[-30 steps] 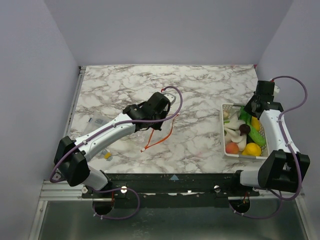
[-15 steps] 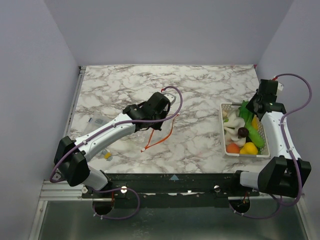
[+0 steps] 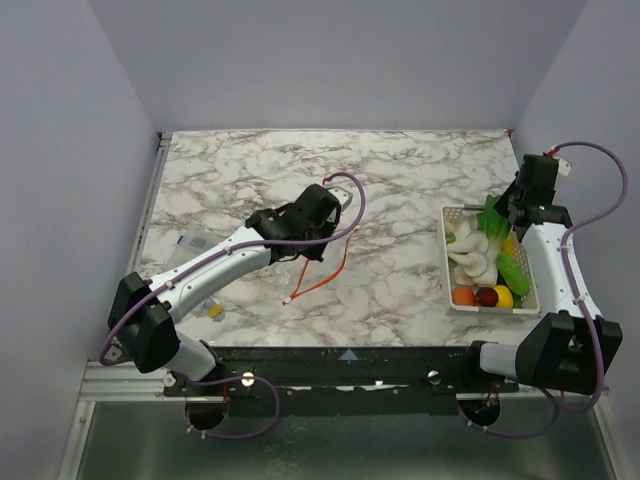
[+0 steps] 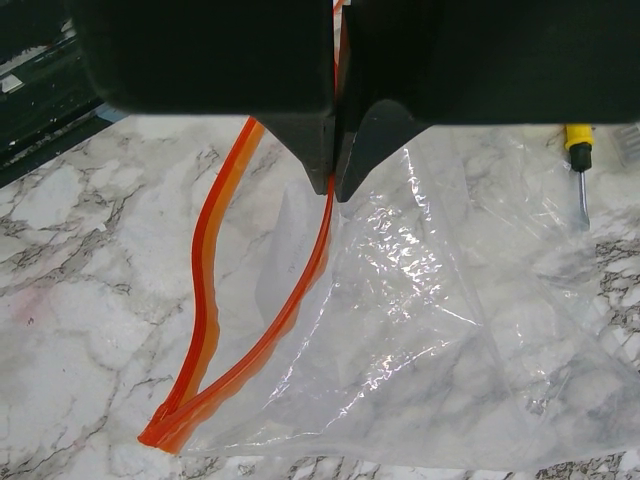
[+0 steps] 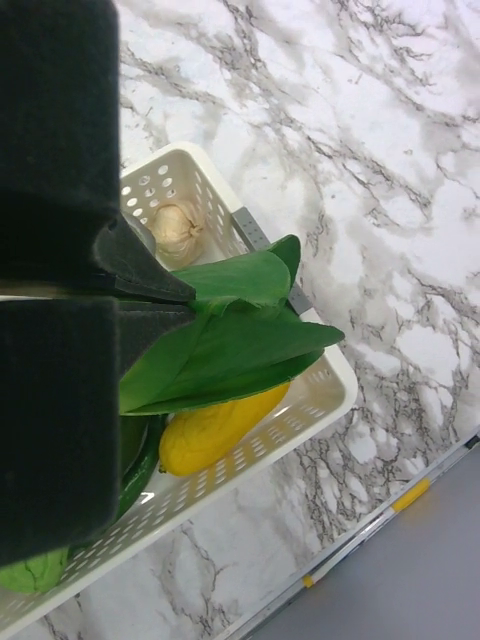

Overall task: Place the food in the zip-top bag and seal the zipper
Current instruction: Pick up the fake vegetable from the bin.

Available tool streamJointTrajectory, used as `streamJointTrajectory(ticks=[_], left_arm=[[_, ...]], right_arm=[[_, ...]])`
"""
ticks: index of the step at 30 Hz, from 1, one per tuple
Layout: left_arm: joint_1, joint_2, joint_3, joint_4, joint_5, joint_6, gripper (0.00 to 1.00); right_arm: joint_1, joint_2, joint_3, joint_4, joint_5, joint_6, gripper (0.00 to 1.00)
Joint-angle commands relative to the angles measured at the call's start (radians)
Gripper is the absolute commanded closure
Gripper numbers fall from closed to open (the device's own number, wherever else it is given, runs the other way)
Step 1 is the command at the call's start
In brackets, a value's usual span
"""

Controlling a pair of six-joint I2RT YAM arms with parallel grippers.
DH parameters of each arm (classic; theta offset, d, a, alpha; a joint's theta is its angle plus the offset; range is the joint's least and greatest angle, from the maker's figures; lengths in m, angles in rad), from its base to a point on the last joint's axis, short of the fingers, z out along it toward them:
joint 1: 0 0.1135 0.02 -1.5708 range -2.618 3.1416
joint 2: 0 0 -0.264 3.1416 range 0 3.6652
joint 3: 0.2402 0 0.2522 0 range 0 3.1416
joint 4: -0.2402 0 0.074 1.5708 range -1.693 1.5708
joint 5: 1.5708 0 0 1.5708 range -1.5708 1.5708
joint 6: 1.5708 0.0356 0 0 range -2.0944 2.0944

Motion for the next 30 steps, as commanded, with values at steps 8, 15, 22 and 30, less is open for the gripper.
streamJointTrajectory(ticks=[8, 15, 22, 30], left_arm=[[-0.005, -0.019, -0.001, 0.013, 0.024, -0.001, 1.0], [-0.005, -0.018, 0.002, 0.009, 0.03, -0.003, 1.0], [-0.005, -0.019, 0.001, 0.01, 0.024, -0.002, 1.0], [-0.005, -0.01, 0.009, 0.006, 0.033, -0.001, 1.0]], right_arm=[[-0.006, 0.003, 0.038, 0.06, -0.008, 0.005, 1.0], [-0.005, -0.02, 0.07, 0.038, 0.007, 0.009, 0.99], [-0.006, 0.025, 0.061, 0.067, -0.007, 0.018, 0.99], [-0.006, -0.035, 0.086, 0.024, -0.137, 0.071, 0.99]])
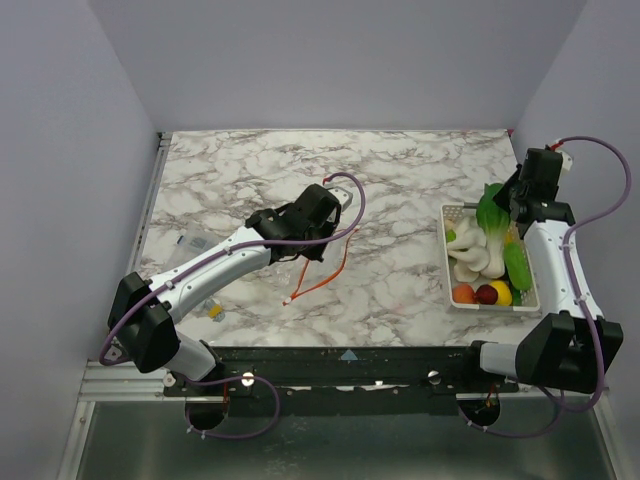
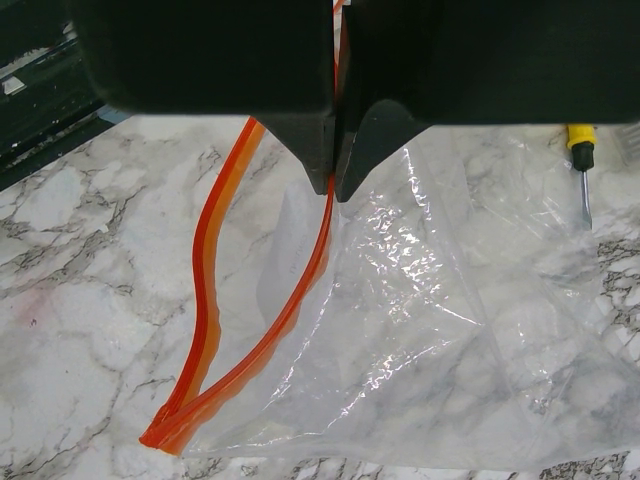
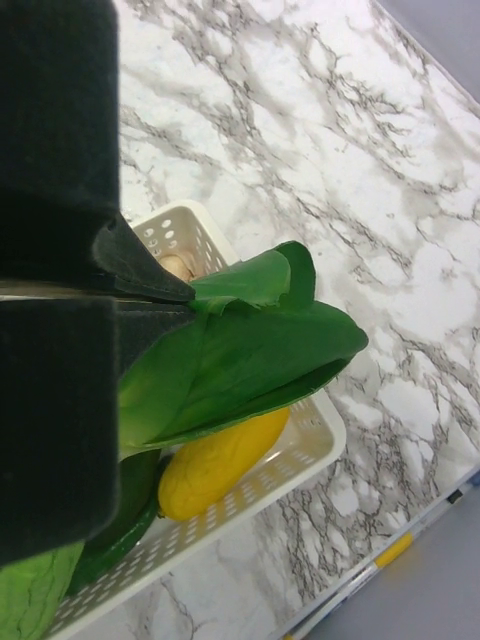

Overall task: Place the food in the zip-top bag and seal the zipper
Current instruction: Pick up the fake vegetable from the bin.

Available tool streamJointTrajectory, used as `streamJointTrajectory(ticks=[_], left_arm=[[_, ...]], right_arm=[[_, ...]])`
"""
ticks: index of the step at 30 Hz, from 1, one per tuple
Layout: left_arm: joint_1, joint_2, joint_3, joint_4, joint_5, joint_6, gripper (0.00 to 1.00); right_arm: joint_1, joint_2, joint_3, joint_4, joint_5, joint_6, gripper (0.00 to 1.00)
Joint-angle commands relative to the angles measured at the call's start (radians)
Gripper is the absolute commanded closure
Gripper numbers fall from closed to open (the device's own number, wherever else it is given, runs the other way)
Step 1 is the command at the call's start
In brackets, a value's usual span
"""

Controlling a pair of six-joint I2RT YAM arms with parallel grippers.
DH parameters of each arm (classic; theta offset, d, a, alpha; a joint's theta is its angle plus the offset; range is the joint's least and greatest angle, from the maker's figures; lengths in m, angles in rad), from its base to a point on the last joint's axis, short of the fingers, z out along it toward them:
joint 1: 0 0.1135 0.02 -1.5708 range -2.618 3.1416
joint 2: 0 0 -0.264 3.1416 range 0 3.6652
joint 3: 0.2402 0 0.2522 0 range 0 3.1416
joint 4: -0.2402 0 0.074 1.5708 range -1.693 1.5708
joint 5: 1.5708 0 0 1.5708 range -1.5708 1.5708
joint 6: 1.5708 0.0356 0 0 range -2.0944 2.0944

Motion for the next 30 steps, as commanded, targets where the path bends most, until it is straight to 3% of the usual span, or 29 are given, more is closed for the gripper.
streamJointTrajectory(ticks=[1, 21, 30], left_arm=[[-0.005, -0.01, 0.009, 0.006, 0.026, -0.001, 1.0], [-0.005, 0.006, 0.016, 0.003, 0.035, -0.001, 1.0], [-0.003, 0.01, 0.026, 0.003, 0.075, -0.034, 1.0]], right_arm=[[-0.005, -0.06, 0.048, -0.016, -0.075, 0.03, 0.99], [-0.005, -0.089, 0.139, -0.097, 0.065, -0.049, 0.99], [-0.006, -0.091, 0.269, -0.153, -0.037, -0.059, 0.99]])
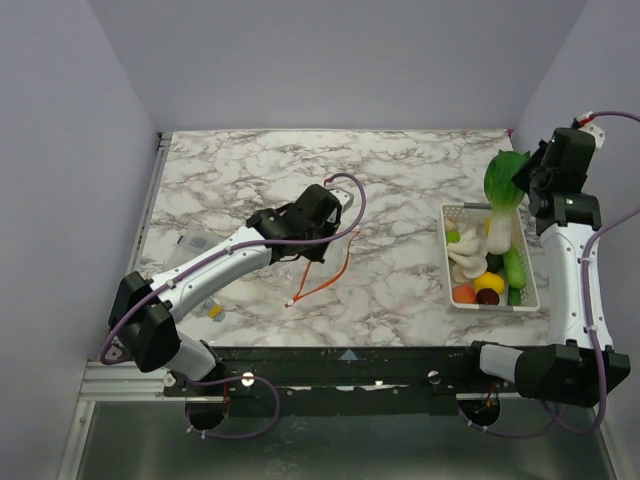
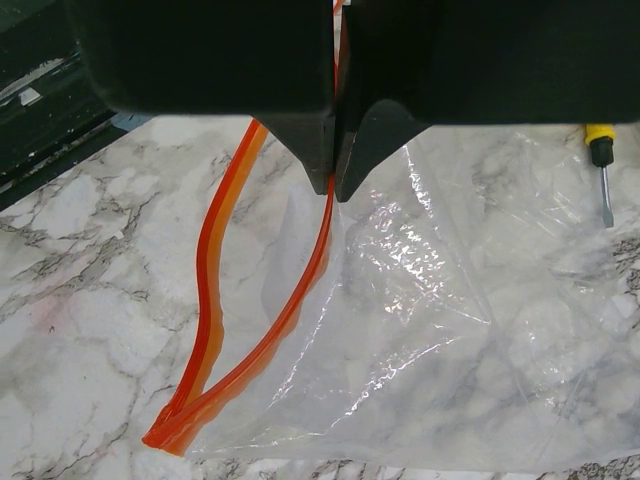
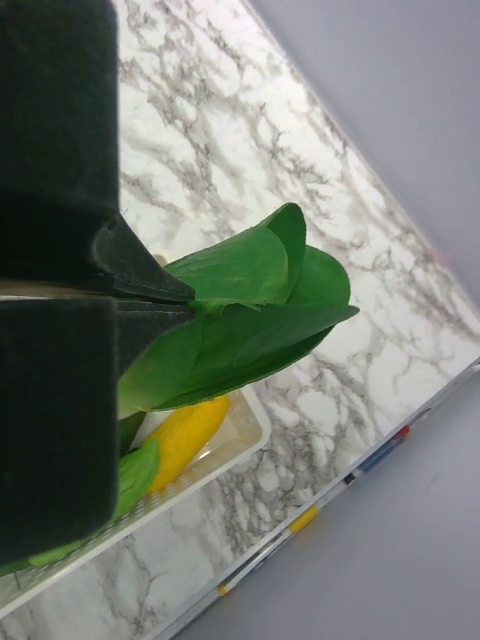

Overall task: Place the food in the zip-top bag and seal the zipper
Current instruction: Pick up the fake vegetable from the bin.

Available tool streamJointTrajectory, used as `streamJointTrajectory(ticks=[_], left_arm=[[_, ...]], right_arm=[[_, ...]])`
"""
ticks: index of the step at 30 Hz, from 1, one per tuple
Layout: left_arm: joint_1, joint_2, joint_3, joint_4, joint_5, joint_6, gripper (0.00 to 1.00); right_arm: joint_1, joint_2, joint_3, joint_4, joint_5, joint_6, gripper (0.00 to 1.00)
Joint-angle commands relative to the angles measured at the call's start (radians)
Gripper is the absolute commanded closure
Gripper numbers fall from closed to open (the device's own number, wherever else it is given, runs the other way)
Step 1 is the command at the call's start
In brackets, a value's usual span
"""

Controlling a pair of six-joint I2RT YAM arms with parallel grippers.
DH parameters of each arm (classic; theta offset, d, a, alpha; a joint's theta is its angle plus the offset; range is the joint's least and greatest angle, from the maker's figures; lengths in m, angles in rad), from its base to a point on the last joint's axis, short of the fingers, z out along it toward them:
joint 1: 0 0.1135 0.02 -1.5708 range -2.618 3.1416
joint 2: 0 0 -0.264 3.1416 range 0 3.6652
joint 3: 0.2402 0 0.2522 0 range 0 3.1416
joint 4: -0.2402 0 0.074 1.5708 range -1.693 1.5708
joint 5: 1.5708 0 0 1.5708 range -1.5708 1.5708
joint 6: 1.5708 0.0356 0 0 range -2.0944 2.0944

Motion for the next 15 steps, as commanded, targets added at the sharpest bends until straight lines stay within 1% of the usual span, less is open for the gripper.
streamJointTrajectory(ticks=[1, 4, 7, 9, 10, 12, 14, 15], left_arm=[[-0.002, 0.005, 0.027, 0.003, 0.05, -0.039, 1.0], [0.01, 0.004, 0.032, -0.001, 0.06, -0.07, 1.0], [0.025, -0.001, 0.039, -0.013, 0.049, -0.126, 1.0], [0.03, -0.013, 0.047, -0.03, 0.019, -0.172, 1.0], [0.031, -0.023, 0.049, -0.037, -0.002, -0.201, 1.0], [0.032, -0.053, 0.047, -0.041, -0.05, -0.266, 1.0], [0.031, -0.082, 0.044, -0.037, -0.09, -0.326, 1.0], [0.031, -0.096, 0.041, -0.03, -0.098, -0.35, 1.0]], right_arm=[[-0.005, -0.014, 0.091, -0.046, -0.072, -0.008, 0.99], [-0.005, -0.019, 0.12, -0.065, -0.106, 0.034, 0.99], [-0.006, -0.018, 0.148, -0.076, -0.19, 0.084, 0.99], [-0.006, -0.012, 0.157, -0.091, -0.232, 0.152, 0.99], [-0.005, -0.011, 0.143, -0.09, -0.278, 0.206, 0.99], [-0.006, -0.015, 0.065, -0.052, -0.378, 0.355, 0.99], [0.005, -0.042, -0.079, 0.055, -0.482, 0.524, 0.99], [0.014, -0.057, -0.141, 0.121, -0.504, 0.599, 0.99]])
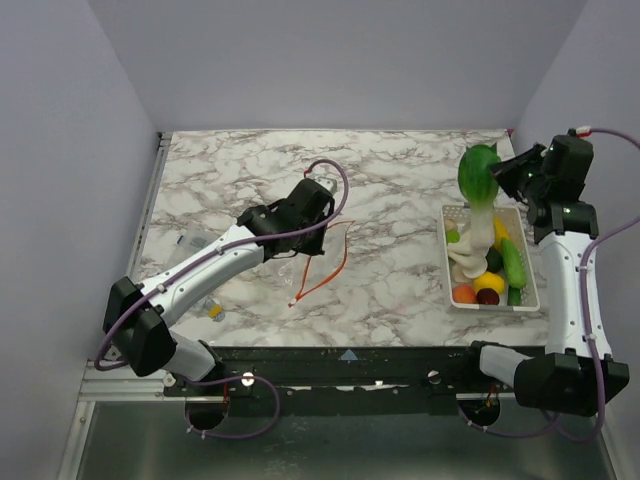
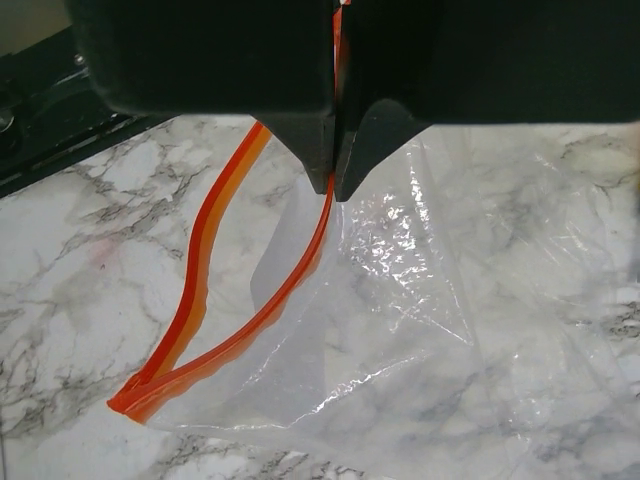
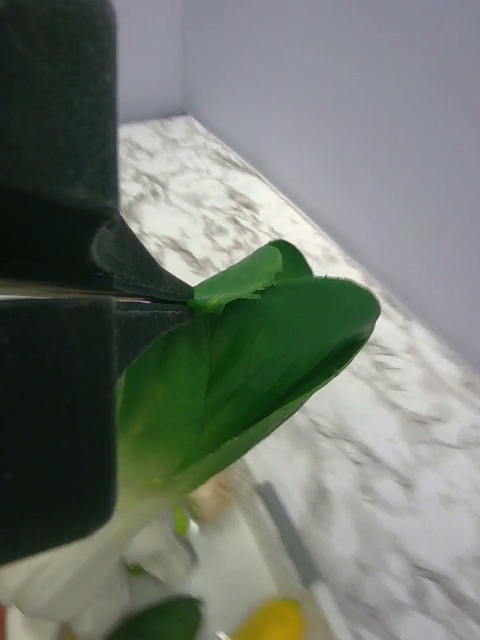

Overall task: Place the food in the zip-top bag and seal the zipper
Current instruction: Pick up the fake vegetable from the bin.

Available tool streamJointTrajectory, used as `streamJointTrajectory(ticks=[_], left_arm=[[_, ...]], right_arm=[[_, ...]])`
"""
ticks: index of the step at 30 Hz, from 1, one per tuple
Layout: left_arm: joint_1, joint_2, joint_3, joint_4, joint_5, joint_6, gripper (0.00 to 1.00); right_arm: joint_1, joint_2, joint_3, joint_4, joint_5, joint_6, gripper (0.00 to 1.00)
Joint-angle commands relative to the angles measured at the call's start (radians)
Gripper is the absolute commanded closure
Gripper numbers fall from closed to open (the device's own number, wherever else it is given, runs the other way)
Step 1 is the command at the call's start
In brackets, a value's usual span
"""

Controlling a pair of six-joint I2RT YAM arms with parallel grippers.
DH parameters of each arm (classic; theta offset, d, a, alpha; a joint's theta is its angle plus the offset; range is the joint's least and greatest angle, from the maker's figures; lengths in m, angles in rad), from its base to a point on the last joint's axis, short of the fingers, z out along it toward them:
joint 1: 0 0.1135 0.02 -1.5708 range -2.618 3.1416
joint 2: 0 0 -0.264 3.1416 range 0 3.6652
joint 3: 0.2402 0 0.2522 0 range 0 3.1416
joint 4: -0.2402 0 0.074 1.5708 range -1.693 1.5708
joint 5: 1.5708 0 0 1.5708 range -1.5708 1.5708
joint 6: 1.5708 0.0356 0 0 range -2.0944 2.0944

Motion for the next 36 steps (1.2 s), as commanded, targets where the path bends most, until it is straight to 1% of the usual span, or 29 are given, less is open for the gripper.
streamJointTrajectory(ticks=[1, 3, 5, 6, 7, 8, 10, 12, 16, 18, 20, 25, 28, 32, 35, 36], left_arm=[[0.006, -0.088, 0.023, -0.009, -0.106, -0.176, 1.0], [0.006, -0.097, 0.028, -0.009, -0.13, -0.198, 1.0], [0.007, -0.092, 0.041, -0.013, -0.146, -0.206, 1.0], [0.007, -0.085, 0.05, -0.022, -0.149, -0.213, 1.0], [0.007, -0.076, 0.062, -0.03, -0.149, -0.221, 1.0], [0.007, -0.071, 0.069, -0.035, -0.14, -0.228, 1.0], [0.007, -0.071, 0.075, -0.03, -0.118, -0.243, 1.0], [0.006, -0.079, 0.068, -0.016, -0.09, -0.248, 1.0], [0.007, -0.088, 0.067, -0.004, -0.048, -0.234, 1.0], [0.007, -0.089, 0.074, -0.01, -0.042, -0.22, 1.0], [0.007, -0.093, 0.082, -0.014, -0.043, -0.207, 1.0], [0.006, -0.096, 0.114, -0.021, -0.045, -0.165, 1.0], [0.007, -0.097, 0.123, -0.027, -0.053, -0.142, 1.0], [0.007, -0.095, 0.13, -0.026, -0.069, -0.107, 1.0], [0.006, -0.084, 0.152, -0.031, -0.092, -0.075, 1.0], [0.007, -0.08, 0.157, -0.032, -0.097, -0.066, 1.0]], right_arm=[[0.048, -0.053, -0.254, 0.18, -0.205, 0.408, 0.99], [0.117, -0.071, -0.307, 0.233, -0.145, 0.484, 0.99], [0.158, -0.076, -0.319, 0.256, -0.109, 0.54, 0.99], [0.176, -0.081, -0.307, 0.254, -0.081, 0.549, 0.99], [0.211, -0.087, -0.287, 0.229, -0.017, 0.548, 0.99], [0.22, -0.096, -0.26, 0.193, 0.036, 0.55, 0.99], [0.22, -0.13, -0.25, 0.11, 0.177, 0.581, 0.99], [0.22, -0.18, -0.275, 0.079, 0.28, 0.599, 0.99], [0.22, -0.193, -0.237, -0.04, 0.47, 0.549, 0.99], [0.219, -0.193, -0.233, -0.074, 0.553, 0.514, 0.99], [0.22, -0.2, -0.259, -0.101, 0.628, 0.495, 1.0], [0.219, -0.231, -0.418, -0.142, 0.8, 0.493, 1.0], [0.219, -0.234, -0.505, -0.145, 0.868, 0.48, 1.0], [0.22, -0.216, -0.547, -0.199, 0.91, 0.495, 0.99], [0.218, -0.221, -0.559, -0.21, 0.92, 0.484, 0.95], [0.217, -0.222, -0.557, -0.203, 0.91, 0.458, 0.93]])
